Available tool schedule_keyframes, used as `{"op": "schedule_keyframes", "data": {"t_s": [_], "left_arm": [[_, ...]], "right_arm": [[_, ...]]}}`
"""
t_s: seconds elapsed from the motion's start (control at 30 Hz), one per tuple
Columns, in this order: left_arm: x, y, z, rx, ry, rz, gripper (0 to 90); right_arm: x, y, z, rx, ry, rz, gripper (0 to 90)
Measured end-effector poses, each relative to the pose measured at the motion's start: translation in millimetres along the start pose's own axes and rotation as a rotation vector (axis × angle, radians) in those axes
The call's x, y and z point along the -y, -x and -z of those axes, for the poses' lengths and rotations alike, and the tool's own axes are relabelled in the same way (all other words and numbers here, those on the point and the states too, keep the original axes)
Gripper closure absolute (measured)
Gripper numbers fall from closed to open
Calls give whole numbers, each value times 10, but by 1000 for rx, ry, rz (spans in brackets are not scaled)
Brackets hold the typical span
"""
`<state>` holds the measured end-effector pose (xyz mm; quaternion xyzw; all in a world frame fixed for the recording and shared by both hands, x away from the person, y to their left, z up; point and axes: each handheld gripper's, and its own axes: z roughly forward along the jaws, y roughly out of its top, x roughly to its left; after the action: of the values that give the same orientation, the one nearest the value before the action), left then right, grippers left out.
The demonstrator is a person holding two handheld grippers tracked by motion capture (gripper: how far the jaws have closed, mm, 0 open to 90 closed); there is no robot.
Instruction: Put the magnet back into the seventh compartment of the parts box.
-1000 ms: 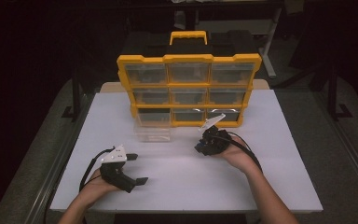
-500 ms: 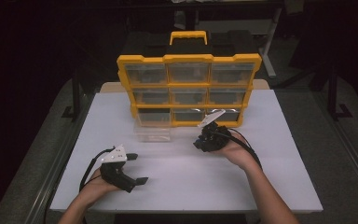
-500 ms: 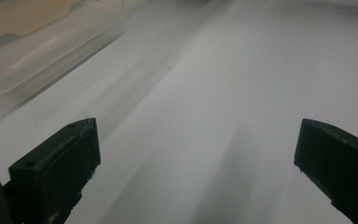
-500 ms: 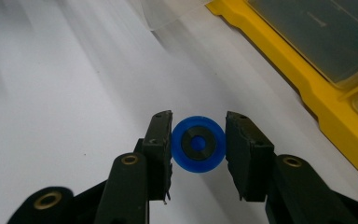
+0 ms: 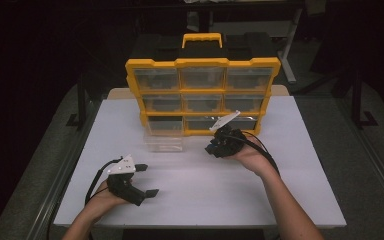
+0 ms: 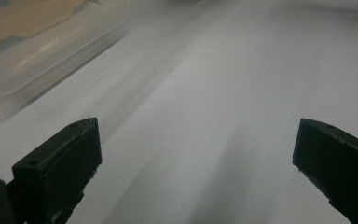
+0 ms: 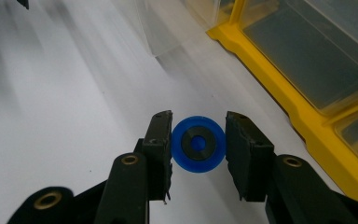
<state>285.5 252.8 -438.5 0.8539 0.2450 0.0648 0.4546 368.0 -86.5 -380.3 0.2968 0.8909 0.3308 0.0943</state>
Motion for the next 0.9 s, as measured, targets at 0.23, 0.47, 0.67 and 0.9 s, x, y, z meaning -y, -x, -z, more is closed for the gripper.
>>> {"op": "schedule_keyframes", "data": {"t_s": [0.23, 0.47, 0.67, 0.9], "left_arm": [[1, 1, 0, 0, 4, 2, 7], [1, 3, 1, -1, 4, 3, 7], [0, 9, 0, 0, 2, 5, 7], [0, 4, 1, -1, 5, 4, 7]], "right_arm": [[-67, 18, 7, -9, 6, -8, 610], [-129, 39, 15, -19, 13, -6, 610], [-194, 67, 15, -17, 11, 15, 610], [-274, 68, 17, -21, 21, 13, 610]]}}
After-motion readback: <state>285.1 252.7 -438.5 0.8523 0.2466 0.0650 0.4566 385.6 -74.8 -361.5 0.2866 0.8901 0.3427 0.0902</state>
